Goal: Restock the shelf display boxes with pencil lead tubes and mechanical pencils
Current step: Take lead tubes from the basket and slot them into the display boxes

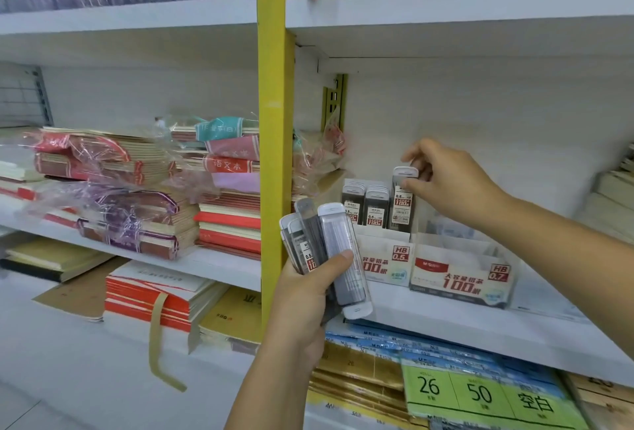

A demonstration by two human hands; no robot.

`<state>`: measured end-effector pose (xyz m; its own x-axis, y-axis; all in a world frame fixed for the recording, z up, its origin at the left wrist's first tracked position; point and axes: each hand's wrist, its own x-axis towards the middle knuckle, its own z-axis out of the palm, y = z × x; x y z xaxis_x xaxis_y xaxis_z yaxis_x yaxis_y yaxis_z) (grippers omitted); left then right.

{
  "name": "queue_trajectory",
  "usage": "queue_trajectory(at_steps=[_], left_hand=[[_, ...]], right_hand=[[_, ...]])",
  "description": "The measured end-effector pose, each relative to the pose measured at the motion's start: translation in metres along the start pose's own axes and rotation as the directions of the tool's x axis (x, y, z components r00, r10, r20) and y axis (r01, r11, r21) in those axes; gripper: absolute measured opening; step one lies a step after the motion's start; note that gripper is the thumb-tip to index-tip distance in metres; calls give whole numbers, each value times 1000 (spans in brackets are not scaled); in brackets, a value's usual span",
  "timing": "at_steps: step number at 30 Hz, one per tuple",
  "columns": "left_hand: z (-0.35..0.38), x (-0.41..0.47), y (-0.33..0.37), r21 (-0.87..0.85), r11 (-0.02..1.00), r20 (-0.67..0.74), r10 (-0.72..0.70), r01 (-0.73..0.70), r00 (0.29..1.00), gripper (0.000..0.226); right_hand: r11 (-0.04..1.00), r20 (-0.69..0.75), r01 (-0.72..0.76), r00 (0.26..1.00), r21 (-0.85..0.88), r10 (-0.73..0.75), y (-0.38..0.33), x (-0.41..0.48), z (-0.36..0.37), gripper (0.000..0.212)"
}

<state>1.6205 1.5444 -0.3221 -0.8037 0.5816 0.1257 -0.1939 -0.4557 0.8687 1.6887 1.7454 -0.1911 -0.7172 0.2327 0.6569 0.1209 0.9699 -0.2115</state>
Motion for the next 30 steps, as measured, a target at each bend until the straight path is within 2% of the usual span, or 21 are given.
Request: queue_trajectory(at_steps=[3, 5, 7, 10, 12, 13, 15, 17, 20, 26, 28, 30], left_hand=[[1, 0, -1, 1, 1000, 8, -11, 11, 1000, 32], [3, -1, 0, 0, 1000, 18, -16, 16, 1000, 35], [4, -3, 1, -2, 1000, 29, -16, 16, 999, 45], [4, -5, 2, 11, 1000, 51, -18, 17, 999, 57], [5, -7, 3, 25, 1000, 63, -18, 16, 998, 62], [5, -7, 3, 34, 999, 68, -16, 14, 998, 64], [7, -9, 4, 57, 998, 72, -12, 8, 997, 64], [8, -11, 5, 66, 998, 75, -7, 2, 997, 61], [7, -13, 5, 52, 999, 78, -19, 15, 997, 53], [-3, -17, 6, -1, 995, 182, -103, 104, 978, 33], [-8, -17, 7, -6, 994, 192, -108, 111, 975, 36], [-10, -19, 7, 9, 995, 195, -101, 101, 976, 45]], right_hand=[[993, -11, 34, 999, -115, -35, 2, -3, 3, 13], [985, 3, -3, 1000, -173, 4, 4, -6, 5, 9], [979, 44, -55, 997, -197, 65, 5, -11, 6, 12], [980, -10, -17, 1000, -198, 15, -2, -22, 5, 20], [1000, -39, -13, 999, -12, 12, -17, -35, 3, 20], [990, 11, -37, 999, 136, 36, -27, -42, 3, 19], [923, 202, -131, 978, 363, 59, -44, -54, 9, 20], [869, 289, -188, 956, 458, 54, -54, -61, 18, 23], [730, 284, -245, 956, 638, 72, -61, -66, 22, 19], [583, 356, -349, 928, 734, 108, -59, -76, 21, 16], [558, 366, -354, 926, 750, 95, -58, -79, 21, 18], [584, 350, -346, 930, 735, 110, -59, -80, 20, 24]])
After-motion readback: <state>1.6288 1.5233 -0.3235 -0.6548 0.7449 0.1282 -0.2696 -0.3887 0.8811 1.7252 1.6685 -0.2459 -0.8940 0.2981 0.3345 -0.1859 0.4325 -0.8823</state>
